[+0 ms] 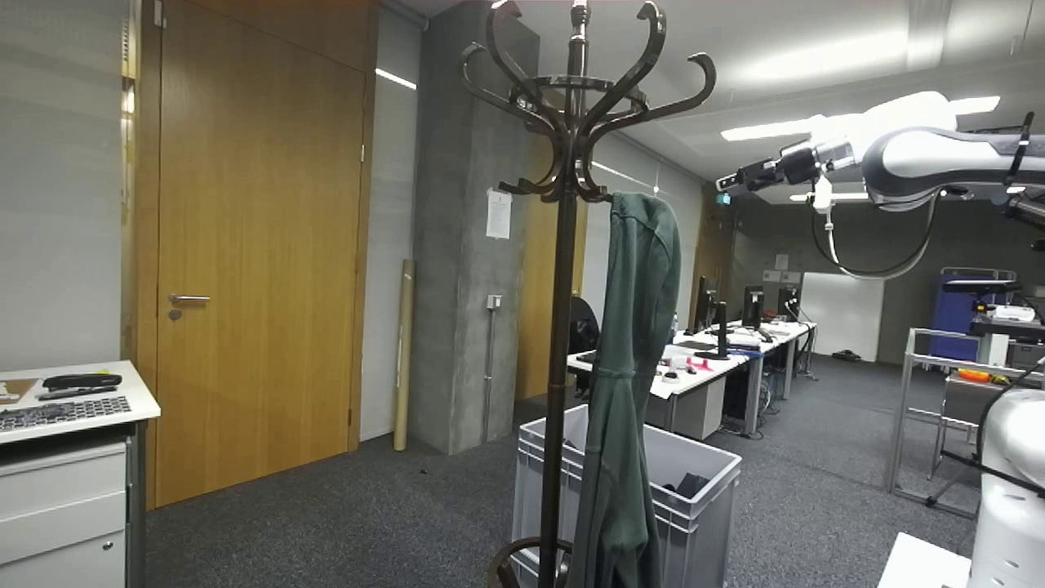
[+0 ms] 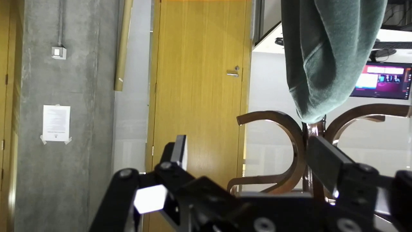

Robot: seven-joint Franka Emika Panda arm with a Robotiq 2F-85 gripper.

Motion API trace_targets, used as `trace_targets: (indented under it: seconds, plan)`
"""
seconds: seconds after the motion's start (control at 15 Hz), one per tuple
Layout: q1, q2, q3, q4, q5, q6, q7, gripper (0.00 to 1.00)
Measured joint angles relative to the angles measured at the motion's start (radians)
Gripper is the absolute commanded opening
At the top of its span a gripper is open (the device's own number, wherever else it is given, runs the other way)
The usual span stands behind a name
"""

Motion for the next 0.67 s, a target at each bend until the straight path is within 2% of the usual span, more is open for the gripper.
trace_targets:
  seconds: [0.33, 0.67]
  plan:
    - [0.054, 0.059, -0.011, 0.09, 0.003, 0.0, -0.031, 1.0]
    - [0.169, 0.073, -0.067, 0.137, 0.022, 0.0, -0.114, 1.0]
